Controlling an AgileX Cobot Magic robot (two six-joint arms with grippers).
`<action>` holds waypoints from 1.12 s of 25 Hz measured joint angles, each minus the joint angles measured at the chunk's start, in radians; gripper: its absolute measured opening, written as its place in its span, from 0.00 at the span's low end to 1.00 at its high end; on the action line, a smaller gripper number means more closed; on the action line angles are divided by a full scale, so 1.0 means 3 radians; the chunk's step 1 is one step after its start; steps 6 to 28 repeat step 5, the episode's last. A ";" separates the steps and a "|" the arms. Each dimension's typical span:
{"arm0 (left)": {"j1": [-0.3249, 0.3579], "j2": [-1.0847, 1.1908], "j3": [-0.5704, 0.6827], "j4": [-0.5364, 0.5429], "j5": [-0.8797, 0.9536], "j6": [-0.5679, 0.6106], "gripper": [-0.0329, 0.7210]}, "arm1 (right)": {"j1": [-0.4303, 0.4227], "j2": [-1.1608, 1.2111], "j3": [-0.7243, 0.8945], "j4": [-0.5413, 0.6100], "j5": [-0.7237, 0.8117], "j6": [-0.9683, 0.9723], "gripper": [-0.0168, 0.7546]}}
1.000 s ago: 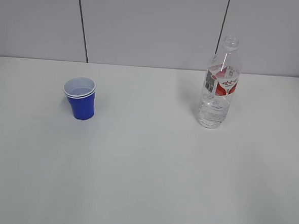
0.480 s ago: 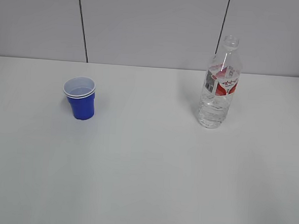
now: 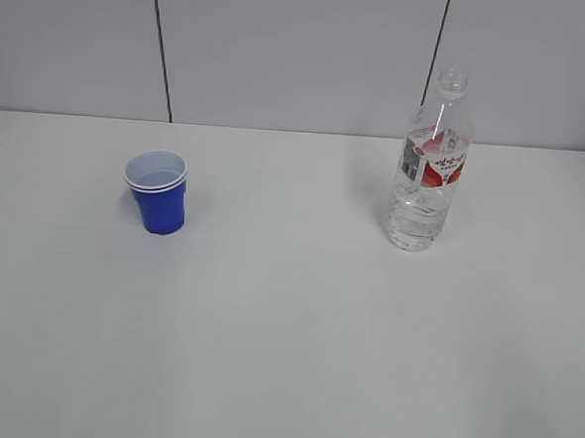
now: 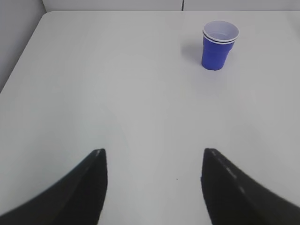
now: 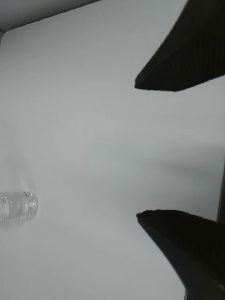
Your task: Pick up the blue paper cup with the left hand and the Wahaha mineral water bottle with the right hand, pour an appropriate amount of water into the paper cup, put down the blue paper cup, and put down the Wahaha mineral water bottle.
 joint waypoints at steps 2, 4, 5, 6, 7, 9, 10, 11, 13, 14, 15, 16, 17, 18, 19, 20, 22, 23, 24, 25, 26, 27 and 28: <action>0.0000 0.0000 0.0000 0.0000 0.0000 0.0000 0.68 | 0.0000 0.0000 0.0000 0.0000 0.0000 0.0000 0.78; 0.0000 0.0000 0.0000 0.0000 0.0000 0.0000 0.68 | 0.0000 0.0000 0.0000 0.0000 0.0000 0.0000 0.78; 0.0000 0.0000 0.0000 0.0000 0.0000 0.0000 0.68 | 0.0000 0.0000 0.0000 0.0000 0.0000 0.0000 0.78; 0.0000 0.0000 0.0000 0.0000 0.0000 0.0000 0.68 | 0.0000 0.0000 0.0000 0.0000 0.0000 0.0000 0.78; 0.0000 0.0000 0.0000 0.0000 0.0000 0.0000 0.68 | 0.0000 0.0000 0.0000 0.0000 0.0000 0.0000 0.78; 0.0000 0.0000 0.0000 0.0000 0.0000 0.0000 0.68 | 0.0000 0.0000 0.0000 0.0000 0.0000 0.0000 0.78; 0.0000 0.0000 0.0000 0.0000 0.0000 0.0000 0.68 | 0.0000 0.0000 0.0000 0.0000 0.0000 0.0000 0.78; 0.0000 0.0000 0.0000 0.0000 0.0000 0.0000 0.68 | 0.0000 0.0000 0.0000 0.0000 0.0000 0.0000 0.78; 0.0000 0.0000 0.0000 0.0000 0.0000 0.0000 0.68 | 0.0000 0.0000 0.0000 0.0000 0.0000 0.0000 0.78; 0.0000 0.0000 0.0000 0.0000 0.0000 0.0000 0.68 | 0.0000 0.0000 0.0000 0.0000 0.0000 0.0000 0.78; 0.0000 0.0000 0.0000 0.0000 0.0000 0.0000 0.68 | 0.0000 0.0000 0.0000 0.0000 0.0000 0.0000 0.78; 0.0000 0.0000 0.0000 0.0000 0.0000 0.0000 0.68 | 0.0000 0.0000 0.0000 0.0000 0.0000 0.0000 0.78; 0.0000 0.0000 0.0000 0.0000 0.0000 0.0000 0.68 | 0.0000 0.0000 0.0000 0.0000 0.0000 0.0000 0.78; 0.0000 0.0000 0.0000 0.0000 0.0000 0.0000 0.68 | 0.0000 0.0000 0.0000 0.0000 0.0000 0.0000 0.78; 0.0000 0.0000 0.0000 0.0000 0.0000 0.0000 0.68 | 0.0000 0.0000 0.0000 0.0000 0.0000 0.0000 0.78; 0.0000 0.0000 0.0000 0.0000 0.0000 0.0000 0.68 | 0.0000 0.0000 0.0000 0.0000 0.0000 0.0000 0.78; 0.0000 0.0000 0.0000 0.0000 0.0000 0.0000 0.68 | 0.0000 0.0000 0.0000 0.0000 0.0000 0.0000 0.78; 0.0000 0.0000 0.0000 0.0000 0.0000 0.0000 0.68 | 0.0000 0.0000 0.0000 0.0000 0.0000 0.0000 0.78; 0.0000 0.0000 0.0000 0.0000 0.0000 0.0000 0.68 | 0.0000 0.0000 0.0000 0.0000 0.0000 0.0000 0.78; 0.0000 0.0000 0.0000 0.0000 0.0000 0.0000 0.68 | 0.0000 0.0000 0.0000 0.0000 0.0000 0.0000 0.78; 0.0000 0.0000 0.0000 0.0000 0.0000 0.0000 0.68 | 0.0000 0.0000 0.0000 0.0000 0.0000 0.0000 0.78; 0.0000 0.0000 0.0000 0.0000 0.0000 0.0000 0.68 | 0.0000 0.0000 0.0000 0.0000 0.0000 0.0000 0.78; 0.0000 0.0000 0.0000 0.0000 0.0000 0.0000 0.68 | 0.0000 0.0000 0.0000 0.0000 0.0000 0.0000 0.78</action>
